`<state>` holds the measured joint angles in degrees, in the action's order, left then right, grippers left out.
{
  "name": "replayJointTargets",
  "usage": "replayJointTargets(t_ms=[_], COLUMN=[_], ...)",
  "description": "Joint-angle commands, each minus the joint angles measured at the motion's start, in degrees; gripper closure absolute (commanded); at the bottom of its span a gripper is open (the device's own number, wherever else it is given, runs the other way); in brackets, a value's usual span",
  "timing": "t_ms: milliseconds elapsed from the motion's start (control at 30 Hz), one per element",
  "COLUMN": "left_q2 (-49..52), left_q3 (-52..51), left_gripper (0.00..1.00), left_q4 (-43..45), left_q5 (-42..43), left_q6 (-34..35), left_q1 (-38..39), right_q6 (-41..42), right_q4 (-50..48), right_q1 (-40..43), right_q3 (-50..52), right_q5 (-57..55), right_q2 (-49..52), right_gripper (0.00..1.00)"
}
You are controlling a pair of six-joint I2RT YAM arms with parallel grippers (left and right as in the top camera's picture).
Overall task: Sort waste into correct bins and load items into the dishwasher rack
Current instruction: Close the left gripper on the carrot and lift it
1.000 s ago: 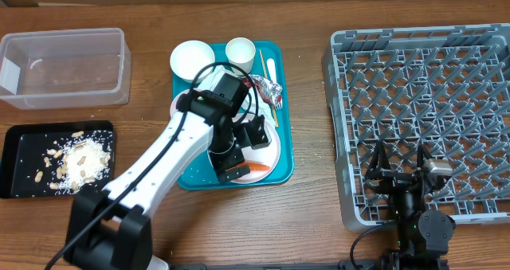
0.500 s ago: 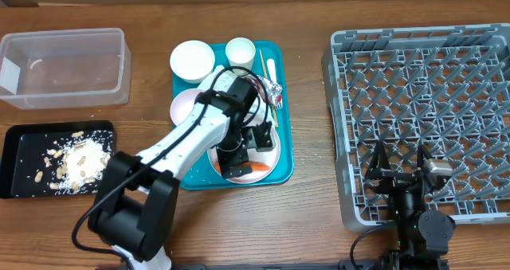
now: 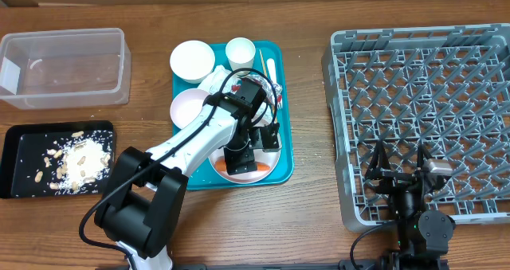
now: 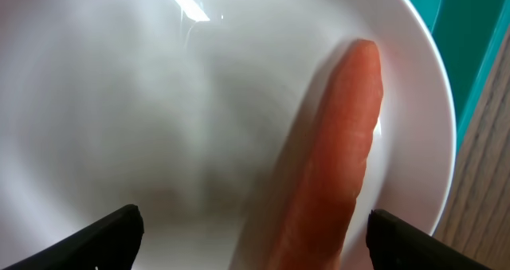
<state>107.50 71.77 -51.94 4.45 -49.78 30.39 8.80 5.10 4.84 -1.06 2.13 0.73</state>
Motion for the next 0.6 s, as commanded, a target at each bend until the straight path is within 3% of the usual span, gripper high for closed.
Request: replayJointTargets(t_ms=[0,233,367,567], left_q2=[0.87,0.87,0.87,0.87], left_q3=[-0.04,-3.04,-4.07,-4.17], left_gripper=[0.08,0.05,0.16,0.12], left_q4=[0.09,0.2,2.14,3.61], left_q5=[0.0,1.73,-0.61,-0.39], left_q6=[-1.01,-1.03,-1.01,-0.81], left_q1=[0.15,0.17,0.17,0.17], right_q6=[0.15,0.15,0.15,0.15], right_q4=[-0.44,-0.44,-0.44,-0.44], right_q1=[0.11,0.11,0.11,0.11], right_q3=[0.61,0.61,0.61,0.61], right_q5=[-0.42,-0.42,-0.42,-0.42], right_q2=[-0.5,-0.5,-0.5,-0.5], right_gripper=[0.0,0.0,0.0,0.0])
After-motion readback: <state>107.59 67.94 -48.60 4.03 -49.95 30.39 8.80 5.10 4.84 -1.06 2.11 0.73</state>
